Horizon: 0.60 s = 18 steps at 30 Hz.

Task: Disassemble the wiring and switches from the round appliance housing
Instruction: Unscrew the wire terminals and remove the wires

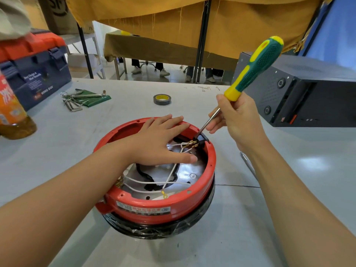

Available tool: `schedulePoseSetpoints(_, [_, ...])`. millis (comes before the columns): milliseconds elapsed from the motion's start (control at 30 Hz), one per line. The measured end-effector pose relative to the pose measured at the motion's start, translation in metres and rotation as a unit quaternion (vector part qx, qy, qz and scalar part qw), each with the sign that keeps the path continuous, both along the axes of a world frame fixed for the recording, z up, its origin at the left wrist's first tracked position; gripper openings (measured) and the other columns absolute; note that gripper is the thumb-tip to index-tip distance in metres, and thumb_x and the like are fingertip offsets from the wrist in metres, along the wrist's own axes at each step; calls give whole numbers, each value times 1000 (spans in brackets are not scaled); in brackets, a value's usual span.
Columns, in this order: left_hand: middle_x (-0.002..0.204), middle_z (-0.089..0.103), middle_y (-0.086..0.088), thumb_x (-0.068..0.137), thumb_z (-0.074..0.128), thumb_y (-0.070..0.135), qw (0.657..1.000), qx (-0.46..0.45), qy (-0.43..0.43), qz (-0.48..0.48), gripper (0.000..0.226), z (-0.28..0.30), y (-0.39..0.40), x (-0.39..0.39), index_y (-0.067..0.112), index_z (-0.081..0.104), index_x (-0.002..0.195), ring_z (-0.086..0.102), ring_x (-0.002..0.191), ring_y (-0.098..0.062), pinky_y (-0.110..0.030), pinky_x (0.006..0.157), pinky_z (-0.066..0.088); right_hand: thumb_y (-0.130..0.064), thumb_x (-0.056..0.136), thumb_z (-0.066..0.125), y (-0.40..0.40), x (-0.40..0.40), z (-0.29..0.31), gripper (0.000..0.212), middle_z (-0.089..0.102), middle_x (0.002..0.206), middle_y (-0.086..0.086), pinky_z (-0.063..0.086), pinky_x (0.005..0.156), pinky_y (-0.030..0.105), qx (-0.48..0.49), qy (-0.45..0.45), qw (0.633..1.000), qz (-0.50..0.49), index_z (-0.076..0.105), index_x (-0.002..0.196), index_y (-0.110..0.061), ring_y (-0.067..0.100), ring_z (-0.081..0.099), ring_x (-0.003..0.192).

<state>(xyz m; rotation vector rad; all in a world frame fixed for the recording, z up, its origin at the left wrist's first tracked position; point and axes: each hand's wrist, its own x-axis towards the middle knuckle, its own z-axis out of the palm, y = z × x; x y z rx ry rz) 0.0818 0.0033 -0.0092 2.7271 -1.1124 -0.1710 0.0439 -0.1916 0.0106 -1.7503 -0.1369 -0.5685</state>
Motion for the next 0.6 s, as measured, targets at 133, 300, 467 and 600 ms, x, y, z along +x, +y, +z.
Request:
schedulePoseSetpoints(133, [159,1,15,70,31,80,999,-34,25,4,89,3,0,0,41,16,147,-5,145,-6,-42,118,-4,-16,99,48,0,-3,-1,19,65,57,0,51,42,26,8,-15,1000,5,44,80,-18,22,64,43])
schedulePoseSetpoints(300, [148,35,9,88,45,57,985,-172,31,0,39,7,-1,-1,40,59,120,23,138,-8,-30,112,18,-17,98,50,1,-7,-1,19,64,61,1,52,44,28,2,-32,999,-14,46,80,-19,22,65,45])
schedulePoseSetpoints(467, [124,53,16,90,48,48,975,-216,49,15,30,10,0,1,32,71,100,40,119,-6,-30,103,32,-17,98,51,0,-11,0,19,64,63,1,53,45,28,-3,-36,999,-18,47,79,-19,22,65,46])
schedulePoseSetpoints(600, [99,66,12,90,57,34,969,-229,65,65,16,12,-2,2,30,73,88,58,93,-8,-31,87,45,-15,98,51,1,-14,-1,20,64,61,2,52,44,26,-1,-36,999,-9,48,78,-16,22,65,45])
